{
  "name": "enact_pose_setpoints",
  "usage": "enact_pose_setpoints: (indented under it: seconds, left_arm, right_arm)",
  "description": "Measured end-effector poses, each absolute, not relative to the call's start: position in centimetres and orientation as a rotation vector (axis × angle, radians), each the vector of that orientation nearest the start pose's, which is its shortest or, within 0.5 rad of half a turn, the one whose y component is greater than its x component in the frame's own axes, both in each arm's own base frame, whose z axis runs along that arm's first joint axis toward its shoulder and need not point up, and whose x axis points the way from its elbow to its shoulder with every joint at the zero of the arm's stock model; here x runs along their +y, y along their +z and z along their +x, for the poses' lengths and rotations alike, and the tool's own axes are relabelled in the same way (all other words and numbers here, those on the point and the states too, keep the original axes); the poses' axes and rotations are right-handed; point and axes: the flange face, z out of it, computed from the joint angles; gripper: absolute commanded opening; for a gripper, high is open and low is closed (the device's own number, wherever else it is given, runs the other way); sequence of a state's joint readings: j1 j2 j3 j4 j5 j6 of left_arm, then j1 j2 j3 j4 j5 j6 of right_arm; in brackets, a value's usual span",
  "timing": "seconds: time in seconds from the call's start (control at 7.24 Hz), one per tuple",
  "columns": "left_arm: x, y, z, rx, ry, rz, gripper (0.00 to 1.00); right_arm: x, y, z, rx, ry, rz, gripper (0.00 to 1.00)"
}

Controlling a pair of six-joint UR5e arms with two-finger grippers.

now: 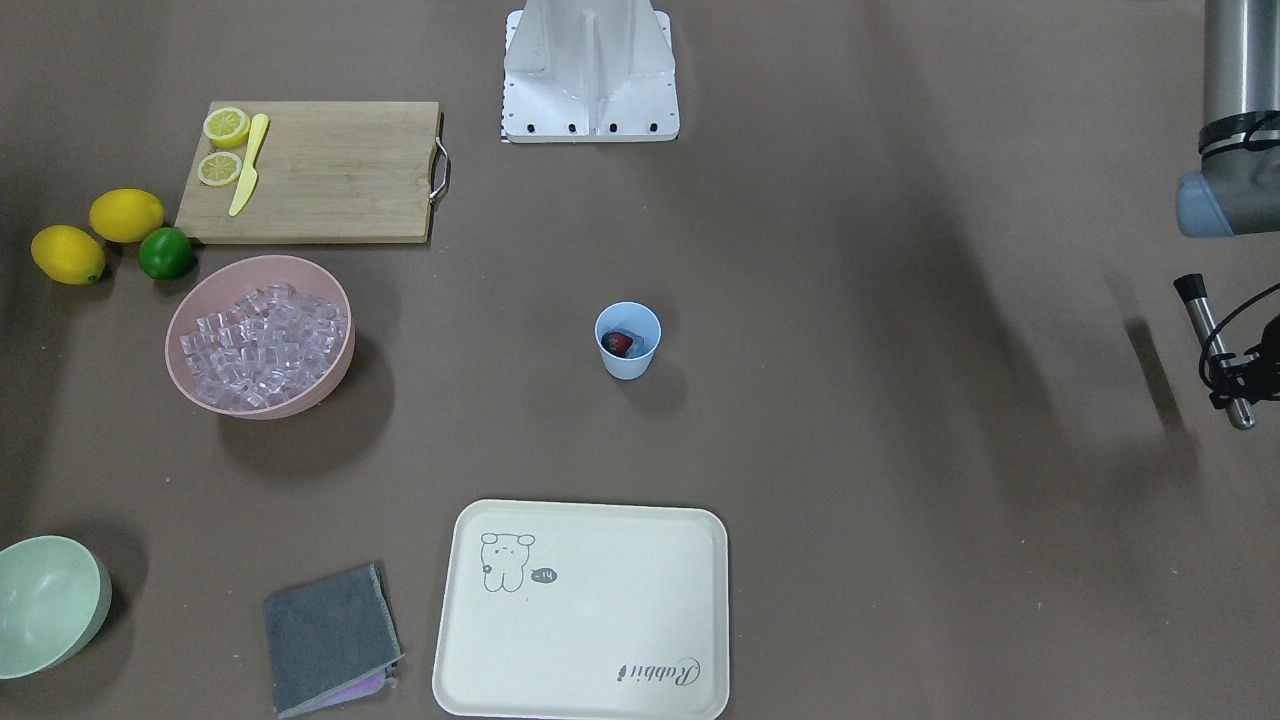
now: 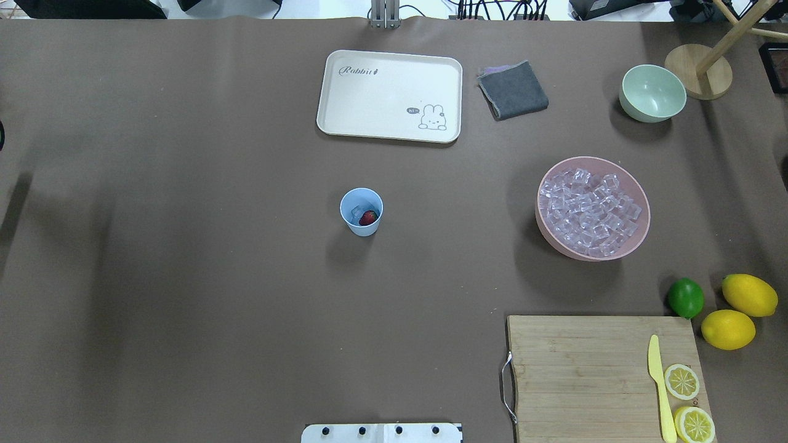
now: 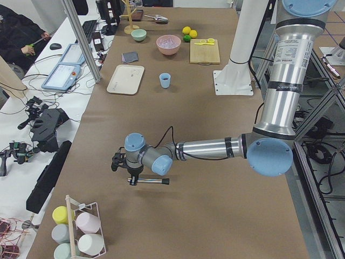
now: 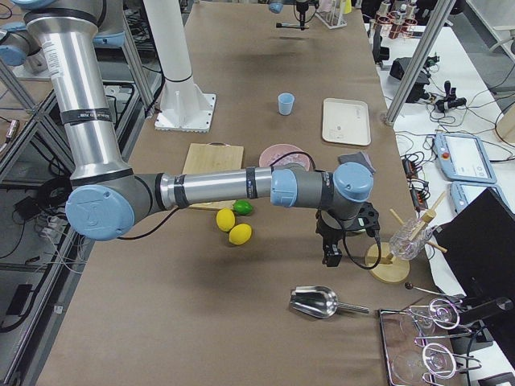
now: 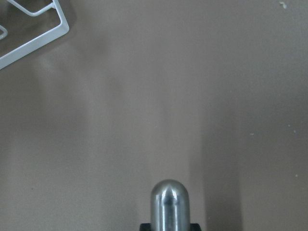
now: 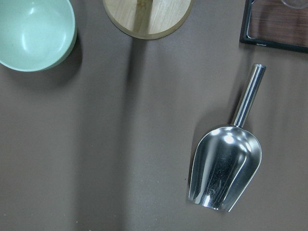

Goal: Mash ice and strawberries in cup

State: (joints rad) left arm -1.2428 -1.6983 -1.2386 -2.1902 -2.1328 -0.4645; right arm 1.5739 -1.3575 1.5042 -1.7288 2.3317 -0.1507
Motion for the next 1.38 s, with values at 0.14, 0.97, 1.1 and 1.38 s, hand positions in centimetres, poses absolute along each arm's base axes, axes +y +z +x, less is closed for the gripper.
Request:
enact_pose_setpoints:
  seconds: [0.14,0.97,1.1,1.38]
  left_arm:
    - [-55.3,70.5,10.4,0.667,-0.015,0.160,0.99]
    - [-56.1,68.5,9.4,0.711,-0.033,0.267,0.99]
    - [-57.7,67.2,8.8,0.711,-0.057,0.268,0.99]
    - [-61.5,63.8,6.2,0.721,-0.119,0.238,0.99]
  right_arm:
    - [-57.7,59.4,6.6,-0.760,-0.137,0.048,0.99]
    - [-57.2,59.5,6.6,-0.767,-0.134,0.045,0.99]
    - [-57.2,59.6,6.6,-0.767,-0.133,0.045,0.99]
    - [-57.2,59.6,6.6,-0.768,-0.129,0.042,0.99]
